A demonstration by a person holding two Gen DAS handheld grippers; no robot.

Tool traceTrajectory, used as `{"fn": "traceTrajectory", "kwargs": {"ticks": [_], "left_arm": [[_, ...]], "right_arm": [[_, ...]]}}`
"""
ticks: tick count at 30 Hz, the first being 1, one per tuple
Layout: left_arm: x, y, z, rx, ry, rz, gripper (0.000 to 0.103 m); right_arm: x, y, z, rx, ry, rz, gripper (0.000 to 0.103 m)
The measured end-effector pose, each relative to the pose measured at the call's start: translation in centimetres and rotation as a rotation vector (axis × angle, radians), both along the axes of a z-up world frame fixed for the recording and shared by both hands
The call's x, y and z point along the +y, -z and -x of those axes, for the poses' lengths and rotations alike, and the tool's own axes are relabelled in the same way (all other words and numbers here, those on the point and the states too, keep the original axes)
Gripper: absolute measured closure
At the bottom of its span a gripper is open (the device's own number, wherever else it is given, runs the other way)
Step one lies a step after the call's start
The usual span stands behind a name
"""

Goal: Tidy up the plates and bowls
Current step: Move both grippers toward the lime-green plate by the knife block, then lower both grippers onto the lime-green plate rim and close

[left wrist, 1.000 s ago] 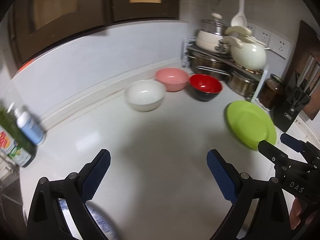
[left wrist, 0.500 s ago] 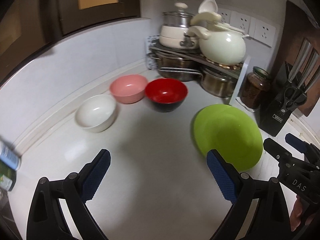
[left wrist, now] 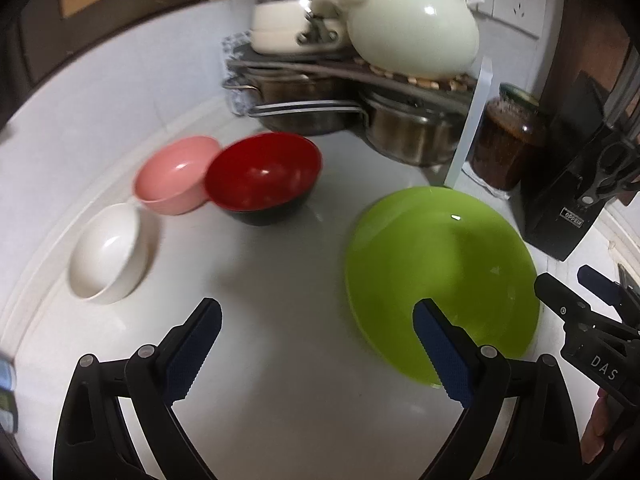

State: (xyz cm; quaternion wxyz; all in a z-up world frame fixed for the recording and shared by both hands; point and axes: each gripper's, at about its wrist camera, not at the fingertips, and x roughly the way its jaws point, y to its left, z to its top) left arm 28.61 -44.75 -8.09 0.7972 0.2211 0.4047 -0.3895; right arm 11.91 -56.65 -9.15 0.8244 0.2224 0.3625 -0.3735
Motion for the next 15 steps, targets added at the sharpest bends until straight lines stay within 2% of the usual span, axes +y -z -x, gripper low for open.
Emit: {"fn": "traceTrajectory", "kwargs": {"ticks": [9, 15], "left_arm": [[-4.4, 3.8, -1.5, 0.03, 0.054, -0.067, 0.007], [-5.9, 5.8, -2.1, 0.06, 0.066, -0.09, 0.012]], "right_arm": [[-3.1, 2.7, -0.9, 0.045, 0.032, -0.019, 0.022], [-4.5, 4.2, -1.4, 0.074, 0.052, -0.036, 0.022]]}}
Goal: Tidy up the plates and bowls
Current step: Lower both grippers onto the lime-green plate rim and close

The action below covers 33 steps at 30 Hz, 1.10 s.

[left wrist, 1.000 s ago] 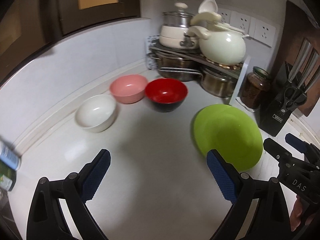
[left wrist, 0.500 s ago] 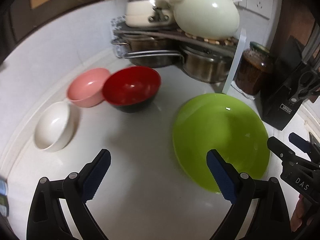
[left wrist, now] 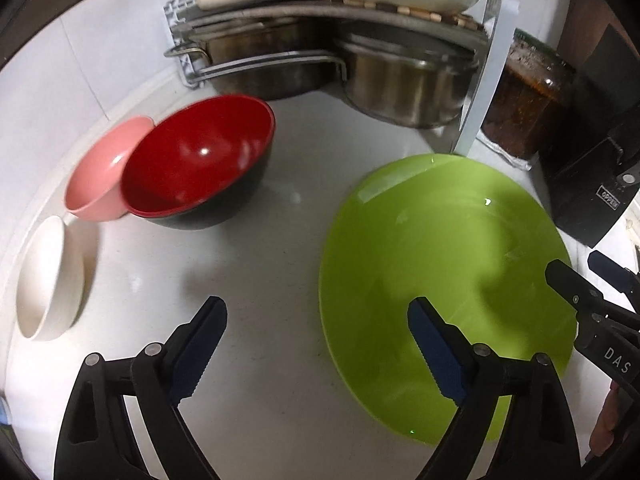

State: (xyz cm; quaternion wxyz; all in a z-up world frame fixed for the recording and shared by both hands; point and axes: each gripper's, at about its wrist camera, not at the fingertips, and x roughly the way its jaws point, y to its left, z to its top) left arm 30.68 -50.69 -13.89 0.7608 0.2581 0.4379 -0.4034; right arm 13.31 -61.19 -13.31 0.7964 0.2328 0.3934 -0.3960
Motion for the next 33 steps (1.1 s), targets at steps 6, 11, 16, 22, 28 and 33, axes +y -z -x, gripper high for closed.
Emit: {"fn": "traceTrajectory", "kwargs": {"ticks": [6, 11, 16, 22, 28, 33], "left_arm": [[-1.0, 1.2, -0.4, 0.015, 0.005, -0.016, 0.018], [-1.7, 1.6, -0.9, 0.024, 0.008, -0.014, 0.02], [-2.1, 1.8, -1.0, 0.023, 0.017, -0.016, 0.025], [-2.5, 1.9, -0.9, 0.031, 0.029, -0.018, 0.035], [-2.6, 1.9, -0.9, 0.064, 0.035, -0.002, 0.044], [-2.9, 2.0, -1.1, 0.115, 0.053, 0.013, 0.058]], "right_arm": [[-1.1, 1.1, -0.2, 0.014, 0.011, -0.011, 0.024], [-1.6, 1.7, -0.6, 0.014, 0.016, -0.029, 0.033], [-1.8, 1.9, -0.5, 0.008, 0.017, -0.044, 0.04], [-1.7, 2.1, -0.4, 0.004, 0.013, -0.06, 0.048], [-1.7, 2.1, -0.6, -0.008, 0.0, -0.071, 0.057], [-1.8, 2.1, -1.0, 0.003, -0.008, -0.078, 0.061]]}}
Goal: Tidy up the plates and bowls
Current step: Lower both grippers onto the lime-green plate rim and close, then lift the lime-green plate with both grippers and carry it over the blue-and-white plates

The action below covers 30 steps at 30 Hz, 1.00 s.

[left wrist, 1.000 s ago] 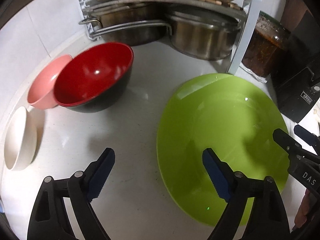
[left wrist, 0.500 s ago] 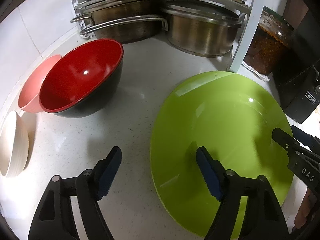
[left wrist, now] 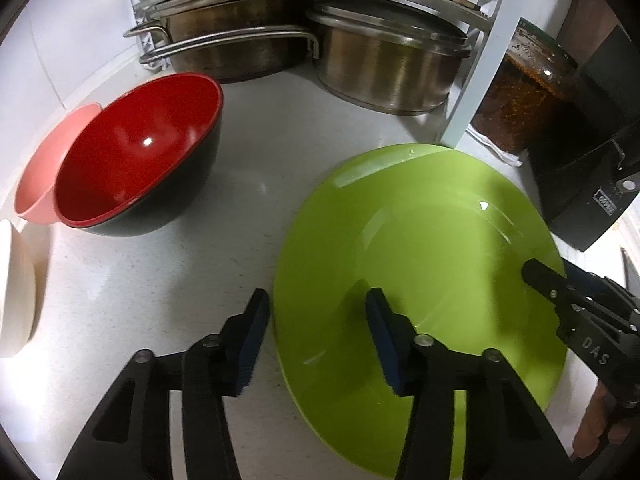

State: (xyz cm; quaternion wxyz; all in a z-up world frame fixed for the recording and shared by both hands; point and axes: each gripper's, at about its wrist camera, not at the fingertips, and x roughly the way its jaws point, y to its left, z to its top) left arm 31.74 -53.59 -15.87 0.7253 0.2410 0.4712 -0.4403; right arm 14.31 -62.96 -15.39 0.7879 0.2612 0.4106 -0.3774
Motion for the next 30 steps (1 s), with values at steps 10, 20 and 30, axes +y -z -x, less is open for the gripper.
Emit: {"fn": "traceTrajectory", "kwargs": {"ticks": [10, 20, 30], "left_arm": [[-0.1, -0.4, 0.2, 0.005, -0.021, -0.009, 0.061], [2.9, -2.7, 1.1, 0.0, -0.055, 0.021, 0.061], [8.7, -6.1, 1.7, -0.025, -0.15, 0.064, 0.061]], "right_arm": [[0.1, -0.2, 0.1, 0.012, 0.011, -0.014, 0.061], [1.6, -2.5, 0.6, -0.003, -0.01, 0.005, 0.061], [5.7, -5.5, -0.1, -0.024, -0.097, 0.04, 0.061]]}}
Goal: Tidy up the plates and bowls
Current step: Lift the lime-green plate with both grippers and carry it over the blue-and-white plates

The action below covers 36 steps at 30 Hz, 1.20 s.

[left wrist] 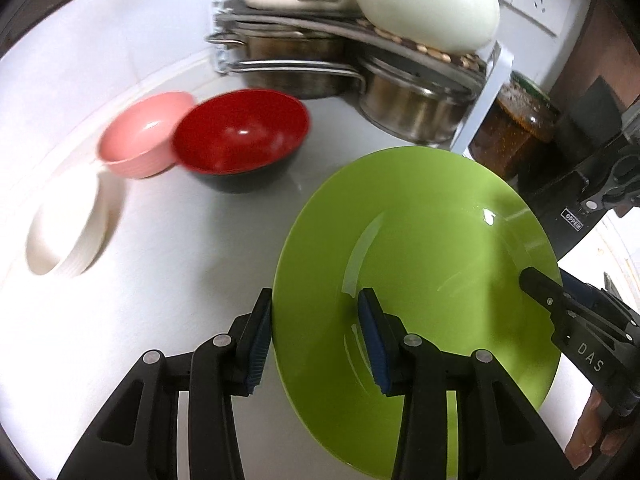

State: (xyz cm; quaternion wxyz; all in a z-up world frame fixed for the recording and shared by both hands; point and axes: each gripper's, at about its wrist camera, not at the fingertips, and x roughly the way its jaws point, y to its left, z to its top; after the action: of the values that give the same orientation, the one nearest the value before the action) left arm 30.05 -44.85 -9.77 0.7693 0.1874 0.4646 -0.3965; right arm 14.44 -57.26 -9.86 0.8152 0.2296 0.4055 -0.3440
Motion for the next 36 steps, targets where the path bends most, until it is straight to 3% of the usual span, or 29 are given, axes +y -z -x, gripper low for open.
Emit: {"fn": "traceTrajectory", "kwargs": {"ticks": [18, 36], "left_arm": [[13.3, -4.6, 1.1, -0.057, -0.2, 0.077, 0.061], [28.0, -5.6, 1.4, -0.08, -0.432, 0.081, 0.061]], "right_arm": [[9.6, -4.1, -2.2, -0.056, -0.199, 0.049, 0.061], [22.3, -5.3, -6.0, -0.079, -0.438, 0.064, 0.061]]}}
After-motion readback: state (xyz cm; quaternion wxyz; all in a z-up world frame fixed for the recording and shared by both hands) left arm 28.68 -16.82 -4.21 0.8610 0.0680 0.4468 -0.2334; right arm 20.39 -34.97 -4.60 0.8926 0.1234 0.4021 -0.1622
